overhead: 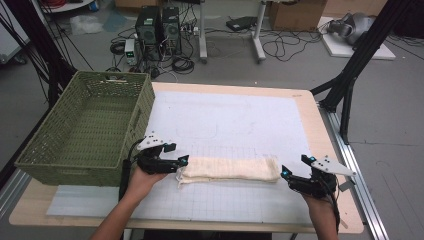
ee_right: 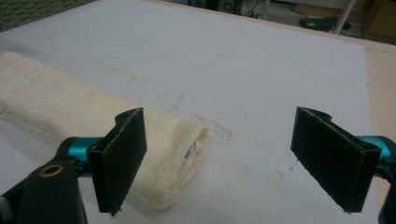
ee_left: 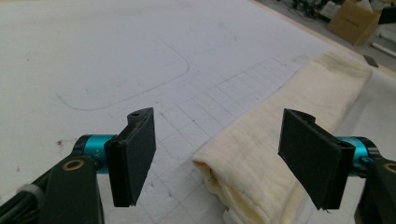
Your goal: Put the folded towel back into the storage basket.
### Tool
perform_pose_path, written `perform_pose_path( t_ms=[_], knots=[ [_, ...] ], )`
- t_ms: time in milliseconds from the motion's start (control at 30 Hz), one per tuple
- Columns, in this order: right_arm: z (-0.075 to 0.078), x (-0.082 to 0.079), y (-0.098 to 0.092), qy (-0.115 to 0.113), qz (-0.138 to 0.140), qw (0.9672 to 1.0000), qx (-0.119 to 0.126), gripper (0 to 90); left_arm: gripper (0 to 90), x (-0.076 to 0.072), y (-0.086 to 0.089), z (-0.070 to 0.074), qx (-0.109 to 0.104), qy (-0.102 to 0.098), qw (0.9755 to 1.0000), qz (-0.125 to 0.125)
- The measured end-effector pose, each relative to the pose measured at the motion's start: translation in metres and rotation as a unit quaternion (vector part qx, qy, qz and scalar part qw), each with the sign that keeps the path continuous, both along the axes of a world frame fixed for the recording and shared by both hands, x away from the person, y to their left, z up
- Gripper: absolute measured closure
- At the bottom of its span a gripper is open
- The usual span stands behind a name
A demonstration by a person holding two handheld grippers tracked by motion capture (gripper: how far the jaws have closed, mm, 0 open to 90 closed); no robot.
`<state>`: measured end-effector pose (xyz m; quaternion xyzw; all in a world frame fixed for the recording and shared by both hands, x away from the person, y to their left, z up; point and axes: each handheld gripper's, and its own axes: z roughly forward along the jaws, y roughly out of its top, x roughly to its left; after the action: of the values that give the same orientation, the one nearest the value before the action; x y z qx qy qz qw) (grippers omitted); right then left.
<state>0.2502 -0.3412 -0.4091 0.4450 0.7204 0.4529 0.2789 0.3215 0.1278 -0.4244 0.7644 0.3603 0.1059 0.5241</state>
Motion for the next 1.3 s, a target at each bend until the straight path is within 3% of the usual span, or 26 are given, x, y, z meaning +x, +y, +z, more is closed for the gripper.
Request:
perform_pose_path(
  t_ms=[433,633,900,1133,1300],
  knots=[
    [-0.002,0.006,0.006,0.007,0.005,1.0000,-0.002,16.7,29.6,0.004,-0.006,-0.009,0.011,0.026,0.9996,-0.008],
    [-0.002,0.006,0.006,0.008,0.005,0.9999,-0.003,16.7,31.8,0.004,-0.014,-0.019,0.046,0.045,0.9977,-0.018],
    [-0.003,0.006,0.005,0.007,0.006,0.9999,-0.005,16.7,33.9,0.000,-0.015,-0.027,0.060,0.064,0.9961,-0.012],
    [-0.003,0.006,0.006,0.008,0.006,0.9999,-0.005,16.7,42.7,-0.006,-0.021,-0.027,0.091,0.039,0.9947,-0.030],
    [-0.003,0.005,0.005,0.010,0.005,0.9999,-0.004,16.7,60.5,-0.011,-0.025,-0.025,0.116,0.026,0.9921,-0.040]
  ],
)
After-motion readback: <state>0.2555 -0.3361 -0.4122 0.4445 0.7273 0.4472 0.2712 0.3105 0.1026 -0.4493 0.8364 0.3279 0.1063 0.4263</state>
